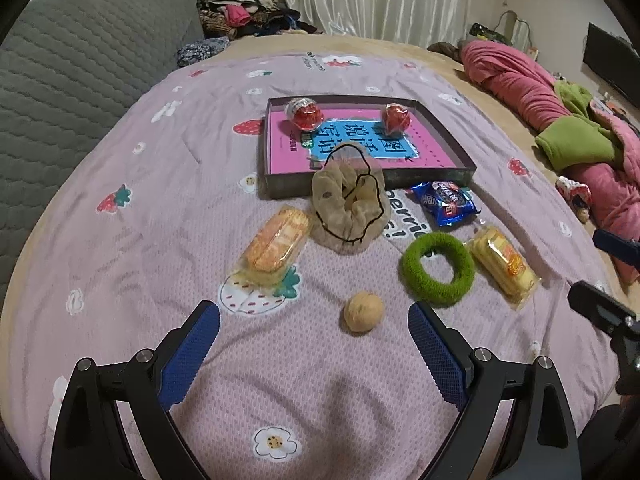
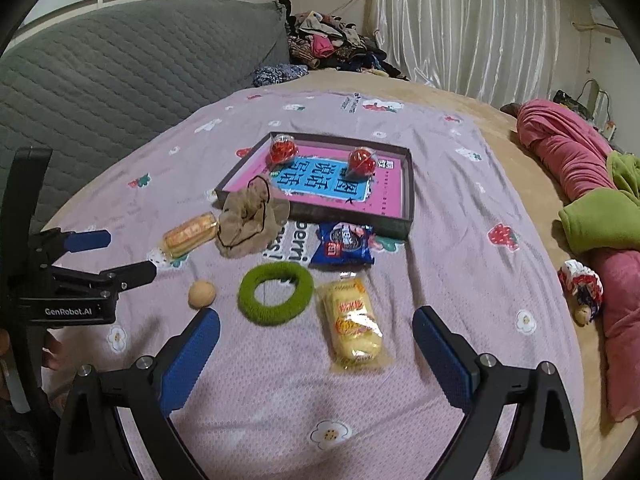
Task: Organize objects
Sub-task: 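Withdraw both tools from the tray and move toward the walnut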
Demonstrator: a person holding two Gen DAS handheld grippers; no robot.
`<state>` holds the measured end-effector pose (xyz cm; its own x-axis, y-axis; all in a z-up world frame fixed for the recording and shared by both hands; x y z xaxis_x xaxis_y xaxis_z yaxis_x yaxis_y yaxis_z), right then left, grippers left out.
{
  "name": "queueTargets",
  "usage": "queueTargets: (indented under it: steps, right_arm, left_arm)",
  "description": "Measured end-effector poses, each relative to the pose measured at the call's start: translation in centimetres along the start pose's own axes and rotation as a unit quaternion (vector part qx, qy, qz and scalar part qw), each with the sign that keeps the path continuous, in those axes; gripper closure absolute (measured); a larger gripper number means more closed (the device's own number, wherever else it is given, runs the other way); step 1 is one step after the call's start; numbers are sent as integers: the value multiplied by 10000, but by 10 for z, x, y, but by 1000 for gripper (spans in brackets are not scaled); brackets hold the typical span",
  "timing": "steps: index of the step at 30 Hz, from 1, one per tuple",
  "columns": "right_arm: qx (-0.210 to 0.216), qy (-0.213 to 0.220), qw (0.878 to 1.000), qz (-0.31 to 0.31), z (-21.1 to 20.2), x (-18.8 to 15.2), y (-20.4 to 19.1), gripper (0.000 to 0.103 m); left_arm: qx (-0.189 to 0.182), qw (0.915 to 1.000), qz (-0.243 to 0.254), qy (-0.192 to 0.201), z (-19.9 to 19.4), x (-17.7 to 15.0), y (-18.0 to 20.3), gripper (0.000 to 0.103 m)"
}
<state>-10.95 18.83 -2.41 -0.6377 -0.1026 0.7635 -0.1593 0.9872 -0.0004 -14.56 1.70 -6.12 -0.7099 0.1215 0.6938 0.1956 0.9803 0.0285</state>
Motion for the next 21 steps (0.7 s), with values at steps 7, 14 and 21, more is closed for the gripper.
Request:
queueTargets:
  steps: [7,14,21]
  right_arm:
    - [8,-97,10000,22,6,-16,-5,5]
    - [-54,-103,9999,-26,7,-24,-5,5]
    - [-123,-167,9998,-20,14,-32,-1,5]
  left_arm:
    - [-14,10000,-52,-42,4,-11,-3,7]
    - [-21,10000,-40,-38,10,-16,-6,7]
    - [-83,9999,-48,-97,18,-22,-5,7]
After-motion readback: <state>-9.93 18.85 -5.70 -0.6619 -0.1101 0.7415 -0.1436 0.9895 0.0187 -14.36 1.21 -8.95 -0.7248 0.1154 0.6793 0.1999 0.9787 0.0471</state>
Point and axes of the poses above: each gripper's, at about its wrist camera, not at the fingertips, and z roughly the way its jaws point, y to its right, x to its top, the point moved 9 cm from there along z, roughly the way its jaws point, and after that the axes turned 7 degrees about y, right-handed, at the moved point
